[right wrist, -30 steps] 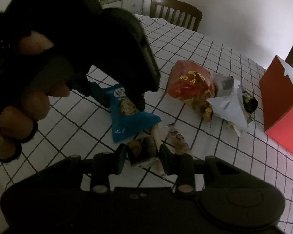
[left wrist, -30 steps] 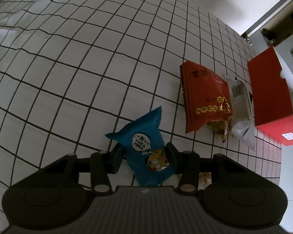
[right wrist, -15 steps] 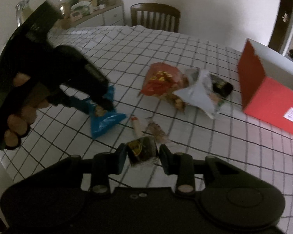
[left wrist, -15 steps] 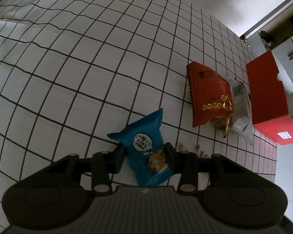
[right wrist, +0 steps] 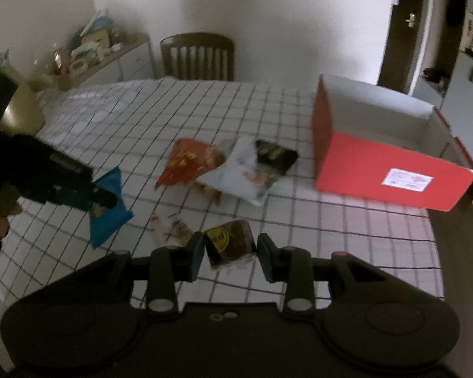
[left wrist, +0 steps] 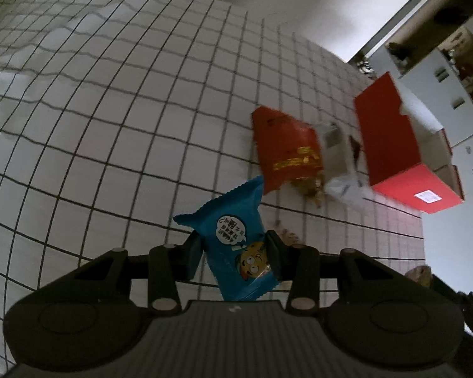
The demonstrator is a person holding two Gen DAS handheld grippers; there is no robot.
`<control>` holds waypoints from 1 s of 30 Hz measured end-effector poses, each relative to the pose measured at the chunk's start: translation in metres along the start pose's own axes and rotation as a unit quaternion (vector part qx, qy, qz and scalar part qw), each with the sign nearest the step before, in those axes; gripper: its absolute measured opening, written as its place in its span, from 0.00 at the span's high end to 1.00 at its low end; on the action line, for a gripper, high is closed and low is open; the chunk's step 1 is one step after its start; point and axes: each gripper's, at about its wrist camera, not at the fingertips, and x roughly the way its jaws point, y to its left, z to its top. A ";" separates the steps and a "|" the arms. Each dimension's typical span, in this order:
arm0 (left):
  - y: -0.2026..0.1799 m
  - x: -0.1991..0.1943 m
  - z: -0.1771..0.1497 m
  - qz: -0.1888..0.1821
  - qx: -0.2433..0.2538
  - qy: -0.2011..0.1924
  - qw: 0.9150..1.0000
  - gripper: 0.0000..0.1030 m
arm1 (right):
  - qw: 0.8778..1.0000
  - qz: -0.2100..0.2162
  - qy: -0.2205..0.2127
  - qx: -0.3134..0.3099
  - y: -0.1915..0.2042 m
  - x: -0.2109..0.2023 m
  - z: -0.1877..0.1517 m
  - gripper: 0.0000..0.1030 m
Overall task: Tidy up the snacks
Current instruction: 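Carry the dark packet and blue cookie packet with both grippers over the red box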
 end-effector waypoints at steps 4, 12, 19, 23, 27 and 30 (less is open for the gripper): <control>-0.017 -0.015 0.001 -0.013 0.018 -0.014 1.000 0.59 | 1.000 -0.015 -0.017 0.012 -0.016 -0.012 0.005 0.65; -0.071 -0.033 0.007 -0.041 0.066 -0.031 0.997 0.59 | 0.998 -0.028 -0.045 0.026 -0.045 -0.030 0.019 0.65; -0.128 -0.034 0.019 -0.065 0.101 -0.043 0.992 0.59 | 0.996 -0.040 -0.069 0.028 -0.075 -0.042 0.033 0.65; -0.164 -0.030 0.030 -0.073 0.123 -0.053 0.988 0.59 | 0.995 -0.051 -0.080 0.028 -0.098 -0.042 0.043 0.65; -0.202 -0.023 0.041 -0.071 0.154 -0.066 0.983 0.59 | 0.994 -0.060 -0.084 0.039 -0.127 -0.036 0.058 0.65; -0.228 -0.015 0.050 -0.068 0.174 -0.073 0.980 0.59 | 0.993 -0.067 -0.089 0.041 -0.147 -0.030 0.067 0.65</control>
